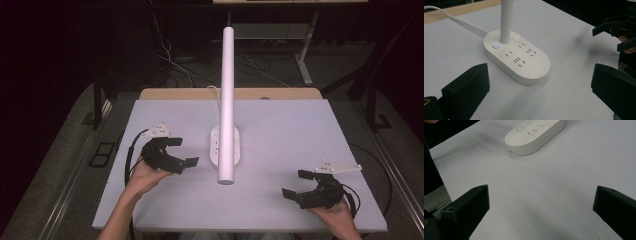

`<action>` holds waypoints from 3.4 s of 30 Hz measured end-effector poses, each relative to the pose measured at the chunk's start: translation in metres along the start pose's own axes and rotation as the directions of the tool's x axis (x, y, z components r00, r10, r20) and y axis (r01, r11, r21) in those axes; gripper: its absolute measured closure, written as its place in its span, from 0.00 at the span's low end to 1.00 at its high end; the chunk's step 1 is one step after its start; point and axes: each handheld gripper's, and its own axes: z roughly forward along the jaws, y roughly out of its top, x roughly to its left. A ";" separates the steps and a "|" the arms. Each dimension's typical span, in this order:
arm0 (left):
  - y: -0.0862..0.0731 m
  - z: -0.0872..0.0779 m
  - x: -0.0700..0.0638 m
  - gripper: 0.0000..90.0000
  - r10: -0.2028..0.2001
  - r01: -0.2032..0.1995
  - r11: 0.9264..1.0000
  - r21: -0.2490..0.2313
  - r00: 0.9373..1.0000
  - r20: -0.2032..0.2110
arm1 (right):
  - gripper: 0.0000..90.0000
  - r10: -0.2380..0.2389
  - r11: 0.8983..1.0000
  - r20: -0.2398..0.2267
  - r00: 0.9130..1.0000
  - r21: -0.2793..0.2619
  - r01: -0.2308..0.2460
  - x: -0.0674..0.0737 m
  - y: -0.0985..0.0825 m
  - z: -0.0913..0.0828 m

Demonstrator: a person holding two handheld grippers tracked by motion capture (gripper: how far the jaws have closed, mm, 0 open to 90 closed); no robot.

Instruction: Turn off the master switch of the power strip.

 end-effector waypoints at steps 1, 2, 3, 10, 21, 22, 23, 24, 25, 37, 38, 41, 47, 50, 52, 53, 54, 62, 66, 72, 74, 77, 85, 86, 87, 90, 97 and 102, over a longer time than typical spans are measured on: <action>0.001 0.001 0.001 0.01 0.004 -0.004 1.000 0.003 1.000 -0.002 | 0.00 0.000 1.000 0.000 1.000 0.000 0.000 0.000 0.000 0.000; 0.003 0.002 0.002 0.01 -0.001 0.001 1.000 0.004 1.000 -0.003 | 0.00 0.003 1.000 -0.001 1.000 0.001 -0.003 0.000 0.000 0.000; 0.003 0.002 0.002 0.01 -0.001 0.001 1.000 0.004 1.000 -0.003 | 0.00 0.004 1.000 -0.001 1.000 0.003 -0.004 0.000 0.000 0.000; 0.011 0.005 0.009 0.01 -0.003 0.003 1.000 0.008 1.000 -0.010 | 0.00 0.004 1.000 -0.002 1.000 0.002 -0.004 0.000 0.000 0.000; 0.027 0.014 0.019 0.01 0.000 0.001 1.000 0.031 1.000 -0.021 | 0.00 0.010 1.000 -0.003 1.000 0.004 -0.010 0.000 0.000 -0.001; 0.028 0.015 0.019 0.01 -0.003 0.004 1.000 0.031 1.000 -0.022 | 0.00 0.013 1.000 -0.003 1.000 0.006 -0.013 0.000 0.000 -0.001; 0.029 0.016 0.020 0.01 -0.002 0.003 0.999 0.037 1.000 -0.023 | 0.00 0.014 1.000 -0.004 1.000 0.007 -0.014 0.000 0.000 -0.001; 0.030 0.017 0.021 0.01 -0.002 0.003 0.999 0.039 1.000 -0.023 | 0.00 0.013 1.000 -0.004 1.000 0.003 -0.013 -0.001 0.000 -0.001; 0.030 0.018 0.022 0.01 0.002 -0.001 0.999 0.043 1.000 -0.026 | 0.00 0.013 1.000 -0.004 1.000 0.003 -0.013 -0.001 0.000 -0.001; 0.037 0.033 0.034 0.01 -0.003 0.006 0.997 0.077 0.999 -0.047 | 0.00 0.005 1.000 -0.003 1.000 -0.002 -0.005 -0.002 -0.001 0.000; 0.039 0.034 0.035 0.01 -0.001 0.005 0.997 0.080 0.999 -0.048 | 0.00 0.005 1.000 -0.004 1.000 -0.001 -0.005 -0.002 -0.001 0.000; 0.043 0.038 0.038 0.01 0.009 -0.005 0.995 0.099 0.999 -0.043 | 0.00 0.003 1.000 -0.003 1.000 0.001 -0.003 -0.002 -0.001 0.000; 0.050 0.046 0.042 0.01 0.014 -0.008 0.993 0.116 0.999 -0.048 | 0.00 0.004 1.000 -0.003 1.000 0.000 -0.004 -0.003 -0.001 0.000; 0.055 0.051 0.044 0.01 0.025 -0.018 0.991 0.134 0.999 -0.048 | 0.00 0.010 1.000 -0.001 1.000 0.002 -0.010 -0.002 -0.001 -0.001; 0.057 0.052 0.044 0.01 0.021 -0.014 0.991 0.134 0.999 -0.049 | 0.00 0.010 1.000 -0.001 1.000 0.002 -0.010 -0.002 -0.001 -0.001; 0.058 0.054 0.045 0.01 0.024 -0.017 0.990 0.138 0.999 -0.049 | 0.00 0.011 1.000 0.002 1.000 0.003 -0.011 -0.002 -0.001 -0.001; 0.058 0.055 0.046 0.01 0.024 -0.017 0.990 0.139 0.999 -0.049 | 0.00 0.008 1.000 0.003 1.000 0.000 -0.008 -0.002 -0.001 -0.001; 0.061 0.067 0.053 0.02 0.011 -0.002 0.987 0.160 0.998 -0.056 | 0.00 0.012 1.000 0.007 1.000 -0.001 -0.012 -0.002 0.000 -0.002; 0.064 0.072 0.054 0.04 0.004 0.005 0.988 0.156 0.998 -0.058 | 0.00 0.014 1.000 0.008 1.000 0.001 -0.014 -0.002 0.000 -0.002; 0.063 0.079 0.059 0.07 -0.002 0.011 0.986 0.165 0.998 -0.056 | 0.00 0.012 1.000 0.011 1.000 -0.001 -0.012 -0.003 0.000 -0.002; 0.062 0.081 0.060 0.08 -0.007 0.016 0.987 0.161 0.998 -0.058 | 0.00 0.012 1.000 0.011 1.000 -0.001 -0.012 -0.003 0.000 -0.002; 0.061 0.084 0.063 0.09 -0.007 0.017 0.987 0.161 0.998 -0.058 | 0.00 0.012 1.000 0.011 1.000 0.000 -0.012 -0.003 0.000 -0.002; 0.059 0.092 0.068 0.16 -0.039 0.047 0.987 0.151 0.998 -0.052 | 0.00 0.011 1.000 0.012 1.000 -0.001 -0.011 -0.003 0.000 -0.002; 0.058 0.093 0.069 0.16 -0.040 0.047 0.987 0.151 0.998 -0.049 | 0.00 0.012 1.000 0.012 1.000 0.000 -0.012 -0.003 0.000 -0.002; 0.058 0.094 0.070 0.16 -0.047 0.054 0.988 0.146 0.998 -0.048 | 0.00 0.011 1.000 0.013 1.000 0.000 -0.011 -0.003 0.000 -0.002; 0.056 0.098 0.072 0.18 -0.062 0.068 0.988 0.141 0.997 -0.042 | 0.00 0.011 1.000 0.012 1.000 0.001 -0.011 -0.003 0.000 -0.002; 0.053 0.107 0.076 0.22 -0.084 0.087 0.986 0.141 0.996 -0.031 | 0.00 0.009 1.000 0.012 1.000 0.001 -0.009 -0.003 0.000 -0.002; 0.051 0.111 0.079 0.26 -0.106 0.110 0.986 0.129 0.994 -0.037 | 0.00 0.012 1.000 0.011 1.000 0.003 -0.012 -0.004 0.000 -0.002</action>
